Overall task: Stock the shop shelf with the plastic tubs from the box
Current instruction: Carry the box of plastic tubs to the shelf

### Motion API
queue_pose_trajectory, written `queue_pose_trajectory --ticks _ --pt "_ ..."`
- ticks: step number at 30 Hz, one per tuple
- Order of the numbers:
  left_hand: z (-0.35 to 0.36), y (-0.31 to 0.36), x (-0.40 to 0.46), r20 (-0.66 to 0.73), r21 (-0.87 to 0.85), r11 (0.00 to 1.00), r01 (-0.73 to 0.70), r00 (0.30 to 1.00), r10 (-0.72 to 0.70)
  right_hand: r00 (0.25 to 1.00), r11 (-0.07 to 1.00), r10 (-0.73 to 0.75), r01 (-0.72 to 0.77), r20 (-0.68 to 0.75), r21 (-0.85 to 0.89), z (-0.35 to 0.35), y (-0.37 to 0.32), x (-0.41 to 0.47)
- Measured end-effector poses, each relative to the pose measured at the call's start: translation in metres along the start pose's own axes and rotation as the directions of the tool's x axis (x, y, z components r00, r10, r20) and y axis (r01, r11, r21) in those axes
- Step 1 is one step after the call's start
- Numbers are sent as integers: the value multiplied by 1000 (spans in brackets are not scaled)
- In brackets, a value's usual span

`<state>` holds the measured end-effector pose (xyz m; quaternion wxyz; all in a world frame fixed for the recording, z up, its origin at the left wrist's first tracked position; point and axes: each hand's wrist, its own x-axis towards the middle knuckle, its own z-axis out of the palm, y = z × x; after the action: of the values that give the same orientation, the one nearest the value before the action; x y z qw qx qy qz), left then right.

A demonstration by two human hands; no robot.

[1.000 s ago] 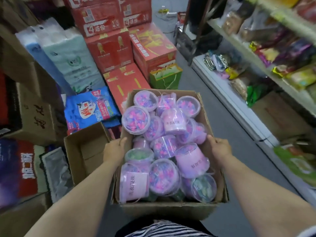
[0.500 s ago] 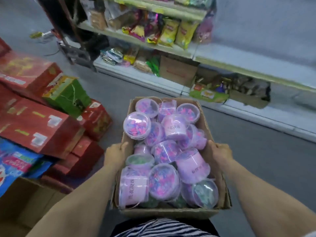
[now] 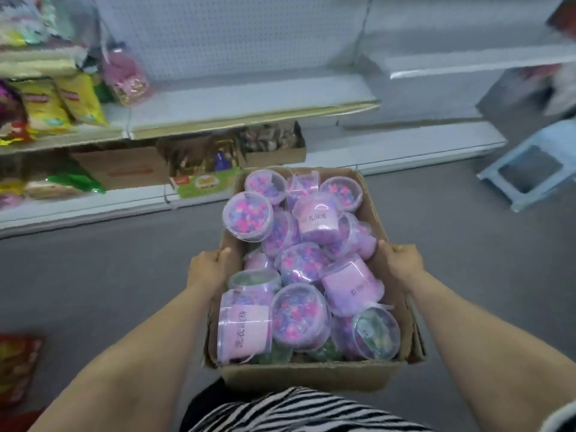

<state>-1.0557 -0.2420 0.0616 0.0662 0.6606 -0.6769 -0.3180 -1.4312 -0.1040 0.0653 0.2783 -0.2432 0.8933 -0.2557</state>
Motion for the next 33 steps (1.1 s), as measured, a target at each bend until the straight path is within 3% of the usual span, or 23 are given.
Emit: queue_pose_trajectory --ticks 5,12,18,27,33 --pt "49 127 62 92 28 985 -171 982 168 985 991 120 -111 -126 78 -82 39 58" --pt "122 302 157 203 63 914 -400 902 381 912 943 318 -274 -261 190 -162 80 163" --pt "186 455 237 347 85 862 -500 826 445 814 870 482 -399 -325 290 -234 79 239" --pt "286 667 310 440 103 729 -677 688 577 692 761 636 -491 -341 423 -329 121 358" --pt "371 793 351 475 132 695 -707 661 581 671 724 671 -500 -315 475 -399 163 468"
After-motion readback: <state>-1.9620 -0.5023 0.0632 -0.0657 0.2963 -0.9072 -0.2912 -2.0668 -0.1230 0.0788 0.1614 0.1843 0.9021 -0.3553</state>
